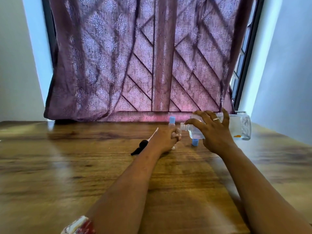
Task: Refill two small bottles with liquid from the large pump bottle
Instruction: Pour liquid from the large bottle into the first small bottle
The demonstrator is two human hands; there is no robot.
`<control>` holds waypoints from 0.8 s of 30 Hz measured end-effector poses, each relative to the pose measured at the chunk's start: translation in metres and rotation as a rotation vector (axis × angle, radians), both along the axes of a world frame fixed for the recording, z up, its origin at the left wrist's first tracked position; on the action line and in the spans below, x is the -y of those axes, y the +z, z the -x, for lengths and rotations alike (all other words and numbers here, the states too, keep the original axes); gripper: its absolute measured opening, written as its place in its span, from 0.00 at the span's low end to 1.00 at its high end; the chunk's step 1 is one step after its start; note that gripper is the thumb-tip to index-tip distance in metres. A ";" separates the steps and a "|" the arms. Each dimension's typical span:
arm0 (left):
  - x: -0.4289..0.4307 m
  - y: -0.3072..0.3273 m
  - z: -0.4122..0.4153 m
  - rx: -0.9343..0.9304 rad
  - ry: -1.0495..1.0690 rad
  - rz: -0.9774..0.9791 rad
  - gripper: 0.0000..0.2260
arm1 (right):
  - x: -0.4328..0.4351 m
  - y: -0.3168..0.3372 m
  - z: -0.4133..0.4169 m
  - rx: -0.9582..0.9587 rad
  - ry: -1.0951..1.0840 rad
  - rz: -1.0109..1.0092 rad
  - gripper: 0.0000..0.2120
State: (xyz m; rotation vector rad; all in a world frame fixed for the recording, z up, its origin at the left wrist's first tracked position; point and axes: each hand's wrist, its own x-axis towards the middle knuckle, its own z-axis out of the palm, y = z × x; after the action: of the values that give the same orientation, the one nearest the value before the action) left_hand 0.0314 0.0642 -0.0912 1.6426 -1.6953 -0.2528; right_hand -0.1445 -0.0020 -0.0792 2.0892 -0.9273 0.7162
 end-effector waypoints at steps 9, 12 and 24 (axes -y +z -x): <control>0.000 0.001 0.000 0.009 -0.003 0.002 0.13 | 0.000 0.002 0.000 0.001 0.005 0.014 0.43; 0.000 0.001 0.000 0.012 -0.001 0.008 0.13 | 0.001 0.002 0.000 -0.003 0.006 0.021 0.43; 0.004 -0.001 -0.002 0.039 -0.007 0.027 0.13 | 0.001 0.004 -0.001 -0.016 -0.010 0.001 0.43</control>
State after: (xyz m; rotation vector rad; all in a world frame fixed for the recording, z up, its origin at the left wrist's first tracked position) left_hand 0.0333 0.0605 -0.0918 1.6315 -1.7270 -0.2016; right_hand -0.1434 -0.0029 -0.0756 2.0851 -0.9277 0.6931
